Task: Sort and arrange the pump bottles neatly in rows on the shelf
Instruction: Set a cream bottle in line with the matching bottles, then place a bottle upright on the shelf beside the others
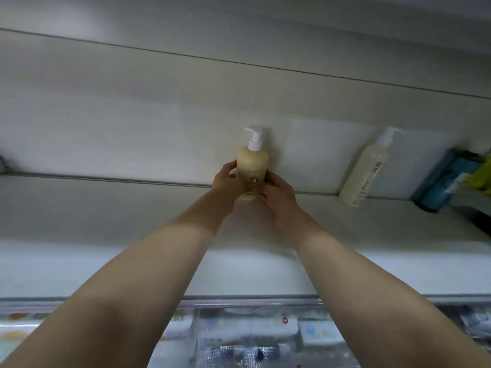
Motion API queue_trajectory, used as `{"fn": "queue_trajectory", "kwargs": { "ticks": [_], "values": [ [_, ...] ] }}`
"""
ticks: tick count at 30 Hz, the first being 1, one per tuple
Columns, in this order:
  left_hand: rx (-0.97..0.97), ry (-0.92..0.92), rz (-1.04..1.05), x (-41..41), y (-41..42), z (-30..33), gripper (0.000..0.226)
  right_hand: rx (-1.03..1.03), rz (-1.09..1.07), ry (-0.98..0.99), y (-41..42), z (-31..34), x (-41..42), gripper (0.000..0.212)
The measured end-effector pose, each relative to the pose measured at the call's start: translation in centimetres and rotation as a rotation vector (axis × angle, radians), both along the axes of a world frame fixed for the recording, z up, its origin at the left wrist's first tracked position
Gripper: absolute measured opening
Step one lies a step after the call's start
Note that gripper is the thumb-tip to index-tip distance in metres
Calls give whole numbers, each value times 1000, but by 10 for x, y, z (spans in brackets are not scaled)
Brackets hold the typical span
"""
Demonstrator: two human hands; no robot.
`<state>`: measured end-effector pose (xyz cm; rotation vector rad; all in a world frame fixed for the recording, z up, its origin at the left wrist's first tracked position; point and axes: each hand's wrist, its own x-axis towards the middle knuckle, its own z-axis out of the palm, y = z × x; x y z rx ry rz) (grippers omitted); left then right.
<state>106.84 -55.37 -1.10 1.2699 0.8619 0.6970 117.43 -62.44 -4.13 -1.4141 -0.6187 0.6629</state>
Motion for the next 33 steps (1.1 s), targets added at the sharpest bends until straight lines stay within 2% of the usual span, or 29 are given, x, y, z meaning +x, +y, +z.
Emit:
{"fn": "queue_trajectory", "kwargs": {
  "ticks": [2,7,10,14,17,20,23,25,29,33],
  "values": [
    [1,25,9,2,-3,1,70,-6,-5,12,-1,2,-1,55],
    [-35,49,0,5,-13,2,82,-66,3,44,-11,6,-6,18],
    [-94,72,-21,-3,-21,9,87,-123,-26,41,-17,4,-9,10],
    [-102,125,-8,-21,-23,16,83,-211,-99,-35,-26,12,-23,12],
    [-114,84,13,-41,-20,19,75,-275,-206,-131,-29,25,-39,27],
    [-127,35,33,-69,-19,22,72,-362,-269,-236,-29,41,-64,24],
    [-145,-28,68,-107,-13,30,68,-368,-310,-275,-24,57,-103,30],
    [-164,-84,89,-137,-6,36,64,-356,-280,-299,-13,66,-133,25],
    [-176,-178,122,-212,5,49,57,-273,-223,-169,8,86,-210,17],
    [-172,-201,160,-296,22,52,47,-184,-97,-84,29,92,-296,19]
  ]
}}
